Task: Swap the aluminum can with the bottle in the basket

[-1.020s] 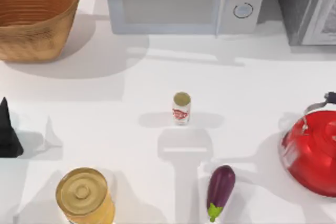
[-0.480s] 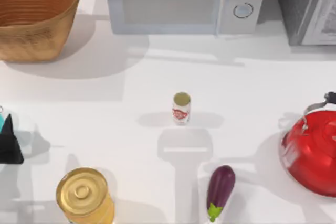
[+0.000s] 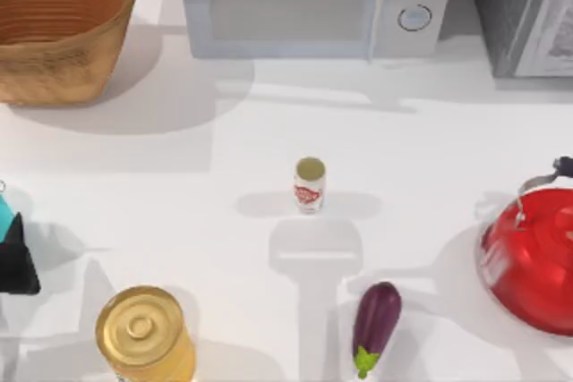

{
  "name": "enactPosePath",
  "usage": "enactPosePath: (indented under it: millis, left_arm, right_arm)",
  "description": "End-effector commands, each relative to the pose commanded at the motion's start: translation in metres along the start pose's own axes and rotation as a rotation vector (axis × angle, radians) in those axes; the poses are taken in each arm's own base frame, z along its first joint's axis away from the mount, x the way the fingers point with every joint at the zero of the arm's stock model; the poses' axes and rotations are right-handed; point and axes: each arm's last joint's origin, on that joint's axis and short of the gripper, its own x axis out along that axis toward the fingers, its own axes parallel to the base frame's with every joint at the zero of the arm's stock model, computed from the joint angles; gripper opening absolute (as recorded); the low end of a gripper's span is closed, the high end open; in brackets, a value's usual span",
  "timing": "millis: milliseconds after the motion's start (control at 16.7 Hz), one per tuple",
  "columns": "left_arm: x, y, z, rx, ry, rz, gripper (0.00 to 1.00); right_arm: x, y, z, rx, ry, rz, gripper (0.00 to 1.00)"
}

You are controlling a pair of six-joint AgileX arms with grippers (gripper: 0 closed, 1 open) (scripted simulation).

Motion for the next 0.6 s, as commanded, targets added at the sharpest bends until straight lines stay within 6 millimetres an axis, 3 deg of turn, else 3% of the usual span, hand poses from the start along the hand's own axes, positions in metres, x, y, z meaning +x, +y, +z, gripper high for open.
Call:
enactPosePath:
  millis: [180,600]
  left_arm:
    - [0.000,0.000,0.000,0.000,0.000,0.000,1.00]
    - [0.028,0.002,0.002,0.000,0.000,0.000,1.00]
  right_arm:
    - [0.000,0.000,0.000,0.000,0.000,0.000,1.00]
    - [0.000,0.000,0.000,0.000,0.000,0.000,1.00]
